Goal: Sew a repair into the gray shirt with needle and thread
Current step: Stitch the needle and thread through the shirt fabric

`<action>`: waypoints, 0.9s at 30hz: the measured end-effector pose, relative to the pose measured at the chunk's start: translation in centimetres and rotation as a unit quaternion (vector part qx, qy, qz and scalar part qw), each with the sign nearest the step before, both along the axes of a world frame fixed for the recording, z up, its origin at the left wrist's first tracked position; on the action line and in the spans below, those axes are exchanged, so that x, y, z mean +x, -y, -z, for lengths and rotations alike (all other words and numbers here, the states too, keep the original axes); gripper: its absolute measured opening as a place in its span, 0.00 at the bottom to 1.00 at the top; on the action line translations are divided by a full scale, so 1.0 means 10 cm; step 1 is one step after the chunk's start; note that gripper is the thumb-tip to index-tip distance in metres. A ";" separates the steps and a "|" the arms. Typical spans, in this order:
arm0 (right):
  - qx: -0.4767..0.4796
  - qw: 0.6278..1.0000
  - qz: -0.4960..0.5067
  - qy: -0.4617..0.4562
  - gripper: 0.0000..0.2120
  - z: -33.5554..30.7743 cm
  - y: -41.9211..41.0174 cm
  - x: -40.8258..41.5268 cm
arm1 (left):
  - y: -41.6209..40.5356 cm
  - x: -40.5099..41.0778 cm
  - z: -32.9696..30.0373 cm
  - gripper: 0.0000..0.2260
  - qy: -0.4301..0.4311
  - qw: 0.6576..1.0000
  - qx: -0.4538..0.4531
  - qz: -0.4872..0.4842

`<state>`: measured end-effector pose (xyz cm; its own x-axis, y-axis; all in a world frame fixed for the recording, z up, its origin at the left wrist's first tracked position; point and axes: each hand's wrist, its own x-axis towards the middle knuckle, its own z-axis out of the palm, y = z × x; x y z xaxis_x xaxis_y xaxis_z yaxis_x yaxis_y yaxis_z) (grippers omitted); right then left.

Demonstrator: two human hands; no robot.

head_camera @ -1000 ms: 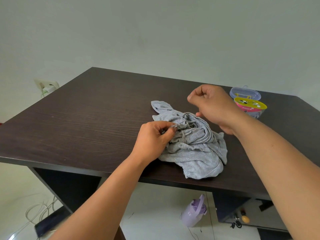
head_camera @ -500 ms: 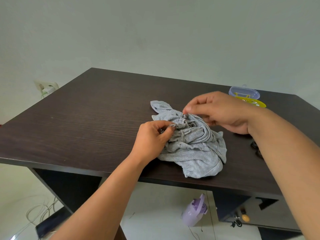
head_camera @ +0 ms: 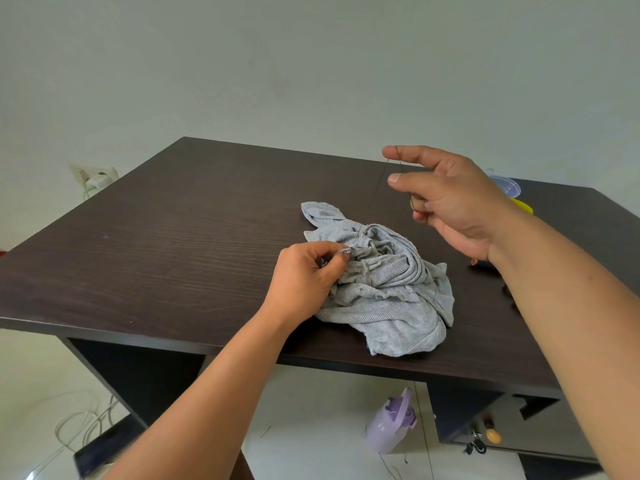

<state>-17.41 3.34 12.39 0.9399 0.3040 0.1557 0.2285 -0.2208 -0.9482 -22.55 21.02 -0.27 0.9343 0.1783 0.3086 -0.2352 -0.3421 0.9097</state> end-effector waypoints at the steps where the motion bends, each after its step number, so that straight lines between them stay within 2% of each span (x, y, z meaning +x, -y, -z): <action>1: 0.000 1.000 0.005 0.003 0.16 0.01 0.00 0.01 | 0.00 0.00 0.00 0.08 0.001 1.000 0.002 -0.001; 5: -0.018 1.000 0.021 -0.003 0.16 0.05 0.01 -0.01 | 0.00 0.00 0.00 0.08 -0.001 1.000 0.002 0.001; 9: -0.192 0.981 0.017 -0.023 0.11 0.10 0.02 -0.06 | 0.00 0.00 -0.01 0.09 -0.003 1.000 0.002 -0.002; 11: -0.224 0.974 0.021 -0.025 0.09 0.15 0.00 -0.08 | 0.00 0.00 -0.02 0.09 -0.004 1.000 -0.001 -0.005; 17: -0.168 0.984 0.028 -0.043 0.13 0.35 -0.07 -0.18 | 0.00 -0.01 -0.03 0.09 0.001 1.000 -0.002 -0.010; 23: -0.144 0.987 0.002 -0.068 0.06 0.53 -0.08 -0.27 | 0.00 -0.01 -0.04 0.08 -0.007 1.000 -0.011 -0.016; 27: -0.118 0.991 0.016 -0.067 0.06 0.55 -0.10 -0.34 | 0.00 -0.02 -0.05 0.08 -0.007 1.000 -0.016 -0.012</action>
